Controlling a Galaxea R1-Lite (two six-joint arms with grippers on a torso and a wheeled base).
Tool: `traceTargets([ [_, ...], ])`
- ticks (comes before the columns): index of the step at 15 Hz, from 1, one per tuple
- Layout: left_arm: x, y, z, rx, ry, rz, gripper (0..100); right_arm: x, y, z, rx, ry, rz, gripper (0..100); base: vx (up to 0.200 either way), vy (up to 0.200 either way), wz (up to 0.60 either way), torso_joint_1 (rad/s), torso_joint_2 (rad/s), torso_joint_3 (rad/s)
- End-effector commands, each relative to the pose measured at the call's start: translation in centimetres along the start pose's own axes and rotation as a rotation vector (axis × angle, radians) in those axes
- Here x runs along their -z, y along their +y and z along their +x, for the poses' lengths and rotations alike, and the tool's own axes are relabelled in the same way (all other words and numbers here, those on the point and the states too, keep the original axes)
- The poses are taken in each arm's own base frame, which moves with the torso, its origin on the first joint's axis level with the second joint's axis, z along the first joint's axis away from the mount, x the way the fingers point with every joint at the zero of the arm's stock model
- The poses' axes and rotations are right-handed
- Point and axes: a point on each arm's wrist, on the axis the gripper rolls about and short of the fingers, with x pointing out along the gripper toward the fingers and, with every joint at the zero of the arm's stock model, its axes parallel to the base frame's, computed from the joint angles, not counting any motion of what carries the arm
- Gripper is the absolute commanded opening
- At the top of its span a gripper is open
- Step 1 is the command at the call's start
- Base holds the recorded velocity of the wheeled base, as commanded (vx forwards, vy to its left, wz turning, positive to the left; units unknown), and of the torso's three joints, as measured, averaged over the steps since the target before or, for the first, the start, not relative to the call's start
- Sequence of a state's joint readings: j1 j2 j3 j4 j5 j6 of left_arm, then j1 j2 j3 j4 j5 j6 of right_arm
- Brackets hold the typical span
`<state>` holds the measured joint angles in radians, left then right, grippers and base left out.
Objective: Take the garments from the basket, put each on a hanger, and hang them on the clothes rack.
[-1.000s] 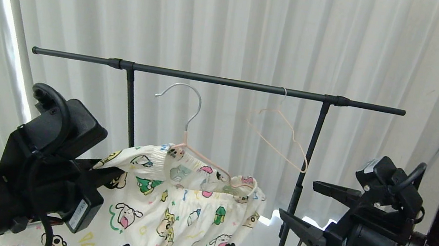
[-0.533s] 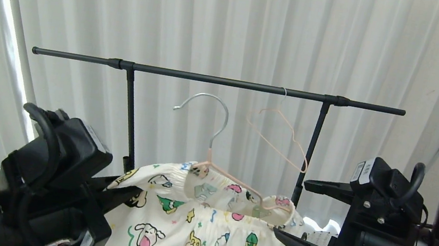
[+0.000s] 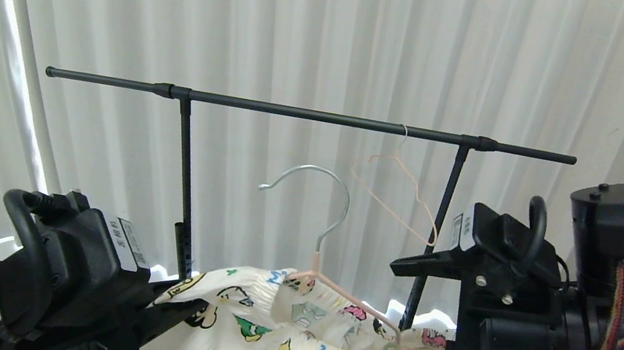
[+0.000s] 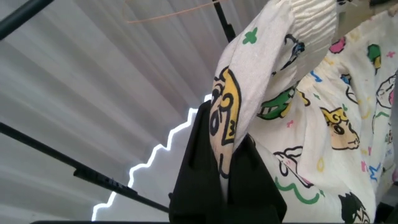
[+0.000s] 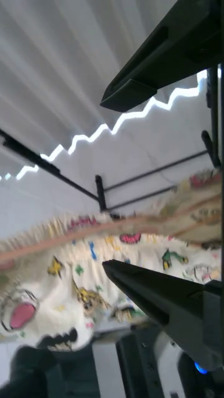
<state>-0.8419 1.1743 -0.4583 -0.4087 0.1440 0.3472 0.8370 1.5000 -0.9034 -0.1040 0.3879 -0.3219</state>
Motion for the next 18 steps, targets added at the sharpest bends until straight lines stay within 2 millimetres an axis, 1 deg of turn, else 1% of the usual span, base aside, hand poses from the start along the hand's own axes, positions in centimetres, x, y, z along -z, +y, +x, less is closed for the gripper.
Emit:
traceTargets([
  [1,-0.1,-0.1,0.0,0.006,-0.006,0.003,0,-0.3,0.3,0.9,-0.031,0.013,-0.009,100,0.000,0.000,0.00,0.000,0.00,0.000],
  [4,-0.3,-0.5,-0.1,0.027,-0.017,0.012,0,0.2,0.0,1.9,-0.034,0.052,0.004,100,0.000,0.000,0.00,0.000,0.00,0.000],
  [7,-0.7,-0.5,-0.2,0.030,-0.034,0.012,0,0.4,0.0,1.9,-0.043,0.117,0.029,100,0.000,0.000,0.00,0.000,0.00,0.000],
  [10,-0.8,-0.4,-0.2,0.027,-0.037,0.012,0,0.7,-0.1,2.4,-0.024,0.145,0.036,100,0.000,0.000,0.00,0.000,0.00,0.000],
  [18,-0.9,-0.7,-0.1,0.044,-0.042,0.025,0,0.6,-0.9,2.1,0.004,0.139,0.045,100,0.000,0.000,0.00,0.000,0.00,0.000],
])
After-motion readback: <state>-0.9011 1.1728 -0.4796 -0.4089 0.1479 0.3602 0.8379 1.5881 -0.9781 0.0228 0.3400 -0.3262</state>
